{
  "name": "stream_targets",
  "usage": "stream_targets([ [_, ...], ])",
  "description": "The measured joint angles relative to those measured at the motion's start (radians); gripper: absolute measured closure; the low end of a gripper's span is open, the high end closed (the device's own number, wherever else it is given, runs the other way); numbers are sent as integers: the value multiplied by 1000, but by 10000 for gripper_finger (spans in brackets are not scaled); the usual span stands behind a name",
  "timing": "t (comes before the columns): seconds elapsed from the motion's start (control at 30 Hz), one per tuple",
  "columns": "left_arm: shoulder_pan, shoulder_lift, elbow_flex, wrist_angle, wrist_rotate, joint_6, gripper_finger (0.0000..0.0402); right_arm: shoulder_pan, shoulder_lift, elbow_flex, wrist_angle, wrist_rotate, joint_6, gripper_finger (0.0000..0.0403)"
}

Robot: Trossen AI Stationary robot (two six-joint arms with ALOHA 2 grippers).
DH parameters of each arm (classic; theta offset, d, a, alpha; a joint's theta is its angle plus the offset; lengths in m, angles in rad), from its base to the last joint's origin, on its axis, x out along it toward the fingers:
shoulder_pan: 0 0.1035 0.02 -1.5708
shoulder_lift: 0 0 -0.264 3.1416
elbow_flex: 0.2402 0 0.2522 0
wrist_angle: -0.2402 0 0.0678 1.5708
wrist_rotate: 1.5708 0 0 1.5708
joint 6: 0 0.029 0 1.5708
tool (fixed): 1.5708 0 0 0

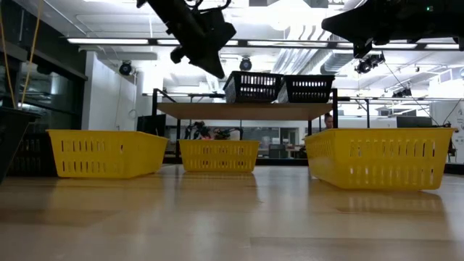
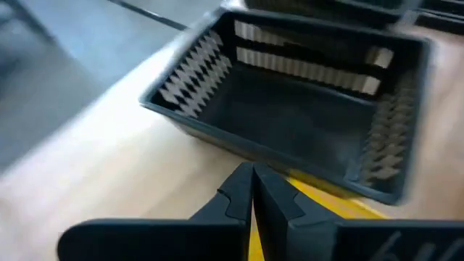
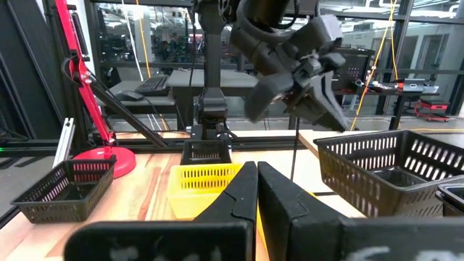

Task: Stack baskets on shelf by color
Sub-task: Put the black bin on the shelf

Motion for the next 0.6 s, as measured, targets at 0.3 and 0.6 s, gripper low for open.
stream_targets([
  [0.3,-95,-84,3,8,-10,7,401,0,0,0,-1,0,0,402],
  [0.6,-318,-1,-100,363,6,36,401,0,0,0,-1,0,1,402],
])
